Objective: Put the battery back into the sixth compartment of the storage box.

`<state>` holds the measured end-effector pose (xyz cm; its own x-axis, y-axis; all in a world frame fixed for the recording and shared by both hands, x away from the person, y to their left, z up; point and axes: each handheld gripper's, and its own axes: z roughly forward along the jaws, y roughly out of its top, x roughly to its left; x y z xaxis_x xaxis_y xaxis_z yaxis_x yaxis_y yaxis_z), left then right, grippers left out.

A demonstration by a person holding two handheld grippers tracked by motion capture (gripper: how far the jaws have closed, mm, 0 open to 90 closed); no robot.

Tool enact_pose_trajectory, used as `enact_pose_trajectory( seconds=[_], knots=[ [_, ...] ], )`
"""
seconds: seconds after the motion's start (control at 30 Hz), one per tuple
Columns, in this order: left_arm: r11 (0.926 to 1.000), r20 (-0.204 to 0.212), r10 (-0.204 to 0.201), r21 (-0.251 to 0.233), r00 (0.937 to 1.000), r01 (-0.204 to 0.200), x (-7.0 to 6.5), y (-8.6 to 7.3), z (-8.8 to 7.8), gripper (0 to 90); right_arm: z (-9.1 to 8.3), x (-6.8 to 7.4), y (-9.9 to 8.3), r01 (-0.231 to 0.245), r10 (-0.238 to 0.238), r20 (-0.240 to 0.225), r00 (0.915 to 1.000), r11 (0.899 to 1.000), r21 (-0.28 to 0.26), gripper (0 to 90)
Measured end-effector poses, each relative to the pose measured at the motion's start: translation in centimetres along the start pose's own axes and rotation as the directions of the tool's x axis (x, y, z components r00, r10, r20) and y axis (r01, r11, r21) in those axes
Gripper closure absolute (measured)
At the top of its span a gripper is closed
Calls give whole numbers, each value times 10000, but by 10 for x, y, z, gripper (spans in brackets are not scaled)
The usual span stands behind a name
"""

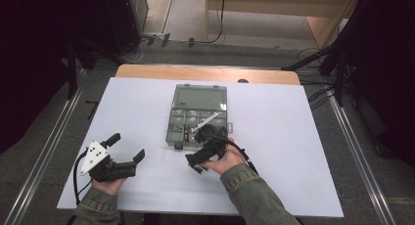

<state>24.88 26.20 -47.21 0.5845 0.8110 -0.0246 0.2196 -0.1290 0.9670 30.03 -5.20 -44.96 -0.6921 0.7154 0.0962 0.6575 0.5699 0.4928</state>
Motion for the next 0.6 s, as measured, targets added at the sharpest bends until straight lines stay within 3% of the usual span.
enact_pose_trajectory(
  seconds=[0.13, 0.4, 0.53, 0.6],
  knots=[
    [10000, -11, 25, 20, 10000, -25, 0, 0, 0, 0, -4, 2, -4, 139, -136, -241, 9996, 9998, 123, 33],
    [10000, -15, 4, -8, 10000, -4, 0, 0, 0, 0, -4, -1, -11, 421, -405, -263, 9988, 9970, 649, 42],
    [10000, -28, -1, 0, 10000, 1, 0, 0, 0, 0, -1, -2, -15, 613, -568, -476, 9973, 9932, 994, 101],
    [10000, -27, 8, 2, 10000, -8, 0, 0, 0, 0, 3, 0, -16, 711, -630, -610, 9961, 9874, 1414, 149]
  ],
)
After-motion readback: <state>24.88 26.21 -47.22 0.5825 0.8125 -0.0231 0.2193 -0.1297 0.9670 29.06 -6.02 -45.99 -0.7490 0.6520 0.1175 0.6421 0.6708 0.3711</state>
